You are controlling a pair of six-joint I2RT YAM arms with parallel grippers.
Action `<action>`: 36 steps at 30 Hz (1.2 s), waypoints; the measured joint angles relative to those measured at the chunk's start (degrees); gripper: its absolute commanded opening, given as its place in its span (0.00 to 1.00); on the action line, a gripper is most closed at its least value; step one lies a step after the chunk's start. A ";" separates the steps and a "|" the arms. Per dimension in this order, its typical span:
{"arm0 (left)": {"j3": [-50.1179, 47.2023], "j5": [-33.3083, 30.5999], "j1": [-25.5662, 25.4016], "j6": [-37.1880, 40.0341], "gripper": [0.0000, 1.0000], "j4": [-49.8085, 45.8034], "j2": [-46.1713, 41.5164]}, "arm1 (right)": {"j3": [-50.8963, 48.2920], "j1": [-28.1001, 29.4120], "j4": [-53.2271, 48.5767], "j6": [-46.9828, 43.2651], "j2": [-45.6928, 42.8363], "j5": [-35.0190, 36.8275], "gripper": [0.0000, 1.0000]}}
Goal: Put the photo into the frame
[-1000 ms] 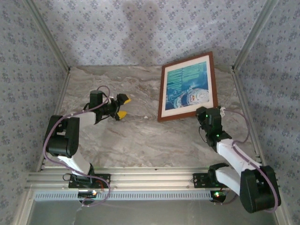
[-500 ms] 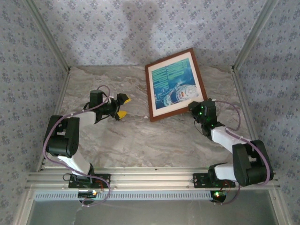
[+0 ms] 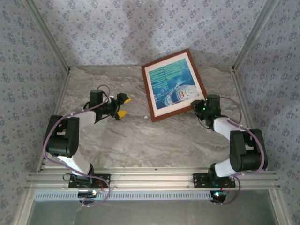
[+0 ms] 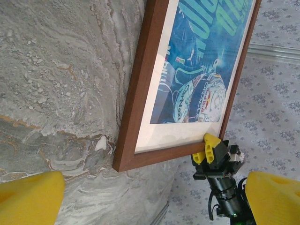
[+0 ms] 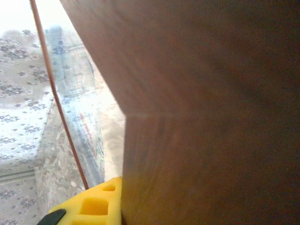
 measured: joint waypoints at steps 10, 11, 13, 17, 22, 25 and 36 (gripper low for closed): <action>0.00 -0.02 0.00 0.13 0.99 -0.02 -0.04 | 1.62 -3.19 -8.13 1.57 -2.40 -2.10 0.01; 0.00 0.00 0.00 0.15 0.98 -0.04 -0.13 | 1.16 -3.34 -9.16 1.81 -3.52 -1.95 0.01; 0.00 -0.02 0.00 0.17 0.99 -0.09 -0.37 | 0.11 -3.43 -11.30 2.34 -5.70 -1.79 0.00; 0.00 -0.02 0.00 0.17 0.99 -0.17 -0.66 | -1.97 -3.41 -15.37 3.17 -10.47 -1.38 0.00; 0.00 0.00 0.00 0.15 0.99 -0.15 -0.66 | -3.19 -3.43 -21.64 2.91 -14.43 -0.61 0.03; 0.00 0.00 0.00 0.17 0.99 -0.04 -0.66 | -3.76 -3.69 -24.35 2.82 -15.50 -0.52 0.13; -0.02 0.02 0.00 0.15 0.99 0.48 0.00 | -4.11 -2.58 -24.63 6.25 -14.38 6.23 0.36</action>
